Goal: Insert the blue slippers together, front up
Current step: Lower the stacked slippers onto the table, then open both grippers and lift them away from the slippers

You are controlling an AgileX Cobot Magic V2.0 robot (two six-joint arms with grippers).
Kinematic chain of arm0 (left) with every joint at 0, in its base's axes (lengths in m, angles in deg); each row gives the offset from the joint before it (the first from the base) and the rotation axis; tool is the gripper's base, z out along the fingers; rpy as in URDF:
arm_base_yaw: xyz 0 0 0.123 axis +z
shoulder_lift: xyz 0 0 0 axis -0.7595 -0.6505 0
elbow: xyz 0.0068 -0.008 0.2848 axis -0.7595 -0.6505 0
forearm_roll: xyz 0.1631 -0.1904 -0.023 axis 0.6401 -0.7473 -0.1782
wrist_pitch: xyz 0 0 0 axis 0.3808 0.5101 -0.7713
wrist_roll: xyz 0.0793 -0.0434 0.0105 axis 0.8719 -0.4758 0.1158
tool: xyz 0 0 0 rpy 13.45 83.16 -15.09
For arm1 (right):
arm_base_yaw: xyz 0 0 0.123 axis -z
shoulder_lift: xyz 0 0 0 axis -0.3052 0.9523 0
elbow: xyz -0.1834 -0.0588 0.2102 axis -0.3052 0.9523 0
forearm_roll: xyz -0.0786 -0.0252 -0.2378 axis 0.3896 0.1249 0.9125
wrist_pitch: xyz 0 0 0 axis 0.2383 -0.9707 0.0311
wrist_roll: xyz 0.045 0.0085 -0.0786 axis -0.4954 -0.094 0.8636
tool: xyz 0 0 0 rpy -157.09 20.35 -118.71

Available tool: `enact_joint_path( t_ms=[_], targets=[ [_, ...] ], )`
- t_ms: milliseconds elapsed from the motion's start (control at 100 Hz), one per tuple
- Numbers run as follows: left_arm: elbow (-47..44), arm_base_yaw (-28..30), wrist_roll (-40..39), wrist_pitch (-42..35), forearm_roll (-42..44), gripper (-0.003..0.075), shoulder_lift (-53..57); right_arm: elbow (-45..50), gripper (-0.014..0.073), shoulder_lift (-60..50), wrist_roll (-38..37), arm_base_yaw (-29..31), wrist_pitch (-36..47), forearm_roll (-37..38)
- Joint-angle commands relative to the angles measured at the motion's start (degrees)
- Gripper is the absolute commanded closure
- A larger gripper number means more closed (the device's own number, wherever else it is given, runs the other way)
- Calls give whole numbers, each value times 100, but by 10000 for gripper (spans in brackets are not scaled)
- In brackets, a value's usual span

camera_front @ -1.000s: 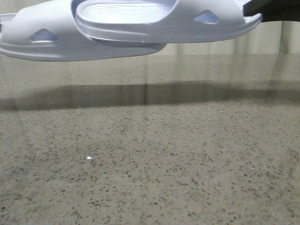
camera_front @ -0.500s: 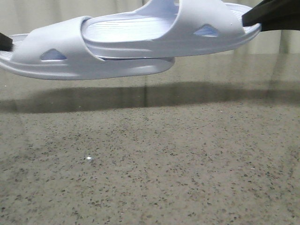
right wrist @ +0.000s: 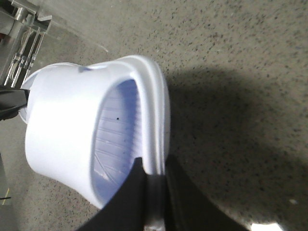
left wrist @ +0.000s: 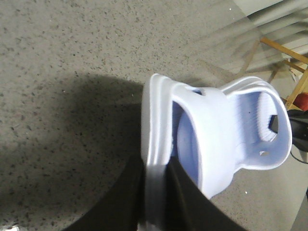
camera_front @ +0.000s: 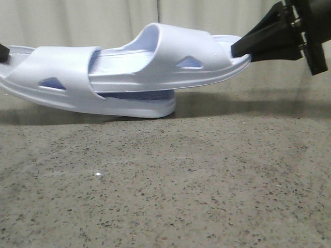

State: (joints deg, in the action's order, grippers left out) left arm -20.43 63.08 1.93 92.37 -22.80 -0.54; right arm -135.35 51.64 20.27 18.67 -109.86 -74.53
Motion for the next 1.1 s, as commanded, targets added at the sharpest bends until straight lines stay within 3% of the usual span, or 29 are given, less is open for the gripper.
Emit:
enact_joint_path(
  t_ms=[0,370,440,640,870,1090],
  targets=[
    [170,-47,12,695,-512,704,152,-263,701,-12,162,-315,-483,-445],
    [170,-72,12,695,-483,704,152,-695,699,342,162,-878,-361,-518],
    [170,-72,12,695,-483,704,152,-720,662,331,162,-769,-439,-496],
    [170,-16,22,695,-500,704,152,-720,449,331,162,-289,-953,-496],
    [170,95,25,435,-525,705,152,-720,441,293,151,462,-1833,-510],
    [170,96,105,209,-525,705,152,-720,441,-74,139,990,-1948,-510]
  ],
)
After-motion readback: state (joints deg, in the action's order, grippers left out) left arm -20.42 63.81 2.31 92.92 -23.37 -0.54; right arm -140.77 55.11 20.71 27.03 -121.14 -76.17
